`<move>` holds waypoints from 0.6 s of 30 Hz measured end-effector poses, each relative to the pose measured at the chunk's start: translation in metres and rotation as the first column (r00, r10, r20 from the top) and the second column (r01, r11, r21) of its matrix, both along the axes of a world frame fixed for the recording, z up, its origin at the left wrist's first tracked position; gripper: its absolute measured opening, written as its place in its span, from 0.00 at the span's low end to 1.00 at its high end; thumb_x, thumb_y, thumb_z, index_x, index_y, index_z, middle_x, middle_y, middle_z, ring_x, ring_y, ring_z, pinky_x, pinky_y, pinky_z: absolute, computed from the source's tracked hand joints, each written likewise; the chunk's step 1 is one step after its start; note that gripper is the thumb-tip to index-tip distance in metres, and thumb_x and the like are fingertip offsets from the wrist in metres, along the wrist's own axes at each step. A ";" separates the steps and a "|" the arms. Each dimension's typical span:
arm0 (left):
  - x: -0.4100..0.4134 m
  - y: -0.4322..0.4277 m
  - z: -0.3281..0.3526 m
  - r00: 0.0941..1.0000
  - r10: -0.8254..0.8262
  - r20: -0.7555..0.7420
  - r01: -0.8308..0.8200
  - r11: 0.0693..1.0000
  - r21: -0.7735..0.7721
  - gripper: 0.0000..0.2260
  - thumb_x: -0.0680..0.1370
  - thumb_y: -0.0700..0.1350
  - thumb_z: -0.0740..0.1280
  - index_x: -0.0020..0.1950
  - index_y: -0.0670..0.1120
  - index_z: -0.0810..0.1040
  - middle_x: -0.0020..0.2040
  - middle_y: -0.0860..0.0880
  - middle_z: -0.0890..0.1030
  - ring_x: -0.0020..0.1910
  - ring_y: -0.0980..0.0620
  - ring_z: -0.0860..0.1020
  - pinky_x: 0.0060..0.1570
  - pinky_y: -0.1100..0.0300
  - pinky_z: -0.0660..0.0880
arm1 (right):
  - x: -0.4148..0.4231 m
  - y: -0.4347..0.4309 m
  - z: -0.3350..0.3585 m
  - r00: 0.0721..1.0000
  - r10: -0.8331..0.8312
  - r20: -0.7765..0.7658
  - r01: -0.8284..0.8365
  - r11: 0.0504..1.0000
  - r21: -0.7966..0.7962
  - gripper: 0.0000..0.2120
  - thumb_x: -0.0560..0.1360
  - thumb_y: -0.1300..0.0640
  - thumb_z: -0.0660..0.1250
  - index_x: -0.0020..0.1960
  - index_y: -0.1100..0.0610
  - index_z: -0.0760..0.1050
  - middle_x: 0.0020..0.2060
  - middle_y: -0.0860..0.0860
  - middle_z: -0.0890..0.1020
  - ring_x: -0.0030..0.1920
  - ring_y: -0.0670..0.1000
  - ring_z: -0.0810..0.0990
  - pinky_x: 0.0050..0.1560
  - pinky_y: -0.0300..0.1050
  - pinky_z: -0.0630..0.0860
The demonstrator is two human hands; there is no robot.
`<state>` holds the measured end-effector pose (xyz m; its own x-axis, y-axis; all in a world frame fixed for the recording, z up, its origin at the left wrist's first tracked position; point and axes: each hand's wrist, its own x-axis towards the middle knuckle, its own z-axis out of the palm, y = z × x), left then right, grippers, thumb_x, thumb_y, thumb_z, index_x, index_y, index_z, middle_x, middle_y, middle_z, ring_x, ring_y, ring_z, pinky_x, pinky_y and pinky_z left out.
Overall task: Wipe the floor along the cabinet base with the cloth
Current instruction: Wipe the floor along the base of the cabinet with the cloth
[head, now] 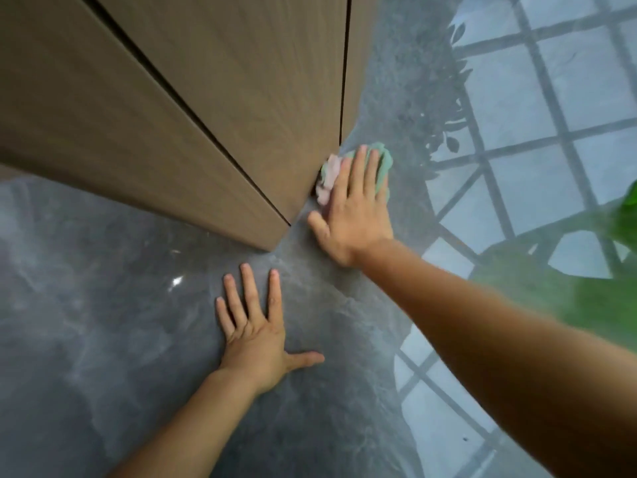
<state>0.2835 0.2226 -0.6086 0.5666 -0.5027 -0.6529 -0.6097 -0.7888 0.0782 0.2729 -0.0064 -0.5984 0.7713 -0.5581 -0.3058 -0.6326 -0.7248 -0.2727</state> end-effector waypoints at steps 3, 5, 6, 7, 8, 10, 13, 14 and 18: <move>0.001 -0.003 0.001 1.000 0.020 0.012 -0.020 1.000 -0.002 0.65 0.51 0.83 0.53 0.76 0.55 0.24 0.69 0.43 0.14 0.66 0.41 0.12 0.71 0.40 0.24 | -0.035 0.094 0.001 0.962 0.255 0.093 -0.264 0.960 0.092 0.43 0.76 0.38 0.52 0.78 0.66 0.45 0.78 0.67 0.44 0.77 0.65 0.36 0.77 0.64 0.41; -0.001 -0.004 0.002 0.999 0.031 0.021 -0.031 0.999 0.024 0.66 0.53 0.82 0.56 0.80 0.52 0.30 0.68 0.44 0.13 0.66 0.41 0.12 0.74 0.39 0.27 | -0.047 0.099 -0.002 0.917 0.387 0.096 -0.396 0.913 0.095 0.38 0.79 0.41 0.51 0.78 0.65 0.46 0.78 0.65 0.45 0.78 0.64 0.37 0.77 0.62 0.43; -0.001 -0.004 0.002 0.999 0.027 0.026 -0.028 0.999 0.022 0.68 0.52 0.83 0.54 0.79 0.50 0.29 0.69 0.43 0.14 0.67 0.41 0.13 0.74 0.39 0.29 | -0.049 0.084 -0.005 0.875 0.475 0.098 -0.480 0.876 0.047 0.36 0.80 0.41 0.49 0.79 0.64 0.46 0.78 0.64 0.46 0.78 0.63 0.39 0.77 0.61 0.44; 0.000 -0.003 0.002 0.999 0.016 0.028 -0.017 1.000 0.018 0.68 0.50 0.85 0.51 0.77 0.50 0.26 0.70 0.42 0.15 0.67 0.40 0.14 0.74 0.38 0.30 | -0.050 0.064 -0.008 0.822 0.562 0.088 -0.563 0.826 -0.017 0.35 0.81 0.42 0.47 0.79 0.63 0.45 0.79 0.63 0.46 0.78 0.63 0.40 0.77 0.60 0.44; 0.001 -0.002 0.002 1.000 0.007 0.028 -0.007 1.000 0.016 0.68 0.49 0.85 0.49 0.74 0.51 0.21 0.70 0.41 0.15 0.67 0.39 0.14 0.74 0.38 0.31 | -0.049 0.040 -0.011 0.784 0.618 0.062 -0.612 0.786 -0.086 0.34 0.82 0.42 0.45 0.79 0.62 0.44 0.79 0.62 0.46 0.78 0.63 0.40 0.78 0.59 0.43; 0.003 0.000 0.000 1.000 0.015 0.026 -0.015 1.000 0.004 0.68 0.48 0.87 0.47 0.70 0.52 0.15 0.70 0.40 0.15 0.67 0.38 0.14 0.74 0.37 0.31 | -0.041 -0.017 -0.018 0.830 0.557 0.005 -0.546 0.815 -0.191 0.33 0.82 0.42 0.42 0.79 0.61 0.43 0.79 0.62 0.46 0.79 0.63 0.41 0.78 0.59 0.44; 0.001 0.000 -0.002 1.000 0.020 0.021 -0.019 0.999 -0.033 0.67 0.45 0.86 0.42 0.70 0.53 0.15 0.69 0.41 0.14 0.66 0.39 0.12 0.74 0.37 0.30 | -0.019 -0.101 -0.011 0.955 0.296 -0.035 -0.297 0.934 -0.198 0.34 0.81 0.42 0.45 0.79 0.61 0.44 0.79 0.63 0.46 0.79 0.64 0.43 0.77 0.62 0.46; 0.001 0.001 -0.003 0.999 0.025 0.024 -0.024 0.999 -0.046 0.67 0.45 0.86 0.40 0.70 0.53 0.15 0.69 0.41 0.14 0.66 0.39 0.12 0.73 0.38 0.28 | -0.012 -0.120 -0.008 0.967 0.250 -0.052 -0.255 0.948 -0.189 0.33 0.81 0.42 0.46 0.79 0.60 0.44 0.79 0.62 0.47 0.79 0.64 0.43 0.77 0.62 0.46; 0.000 0.003 -0.005 0.998 0.026 0.050 -0.019 0.992 -0.121 0.67 0.44 0.87 0.39 0.73 0.54 0.18 0.72 0.43 0.16 0.68 0.40 0.14 0.67 0.43 0.21 | 0.009 -0.118 -0.004 0.991 0.081 -0.111 -0.095 0.987 -0.129 0.35 0.80 0.42 0.47 0.79 0.61 0.42 0.79 0.63 0.43 0.78 0.65 0.40 0.77 0.62 0.43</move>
